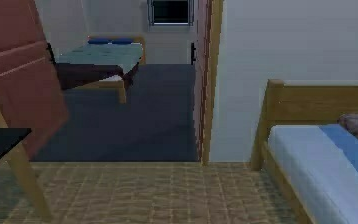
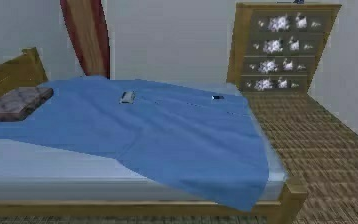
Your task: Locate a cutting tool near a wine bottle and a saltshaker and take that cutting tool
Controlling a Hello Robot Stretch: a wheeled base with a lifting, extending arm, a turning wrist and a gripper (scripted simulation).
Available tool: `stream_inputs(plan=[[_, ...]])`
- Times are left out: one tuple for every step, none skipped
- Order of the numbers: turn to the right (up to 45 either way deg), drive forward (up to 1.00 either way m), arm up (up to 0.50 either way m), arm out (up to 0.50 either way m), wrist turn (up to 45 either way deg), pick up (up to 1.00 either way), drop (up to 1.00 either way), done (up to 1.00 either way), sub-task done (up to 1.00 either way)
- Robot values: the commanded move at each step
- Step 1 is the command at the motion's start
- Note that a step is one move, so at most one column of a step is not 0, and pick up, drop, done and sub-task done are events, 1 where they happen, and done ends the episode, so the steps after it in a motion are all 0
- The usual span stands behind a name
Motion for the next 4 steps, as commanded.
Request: stream_inputs(plan=[[-9.0,0.0,0.0,0.0,0.0,0.0,0.0,0.0,0.0],[0.0,1.0,0.0,0.0,0.0,0.0,0.0,0.0,0.0],[-6.0,0.0,0.0,0.0,0.0,0.0,0.0,0.0,0.0],[0.0,0.5,0.0,0.0,0.0,0.0,0.0,0.0,0.0]])
